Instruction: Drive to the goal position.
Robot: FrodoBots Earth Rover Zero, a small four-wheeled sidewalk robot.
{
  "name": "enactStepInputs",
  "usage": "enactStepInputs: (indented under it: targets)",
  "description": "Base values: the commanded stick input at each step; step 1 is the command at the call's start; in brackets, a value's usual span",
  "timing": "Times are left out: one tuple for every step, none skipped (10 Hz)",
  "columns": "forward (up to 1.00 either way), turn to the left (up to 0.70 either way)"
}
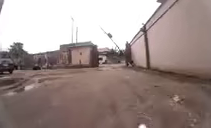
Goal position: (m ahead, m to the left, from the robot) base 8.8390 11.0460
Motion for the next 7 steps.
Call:
enactStepInputs:
  targets:
    - [0.7, 0.35]
    - [0.7, 0.35]
    - [0.7, 0.35]
    - [0.7, 0.35]
    - [0.7, 0.35]
    - [0.7, 0.35]
    - [0.7, 0.35]
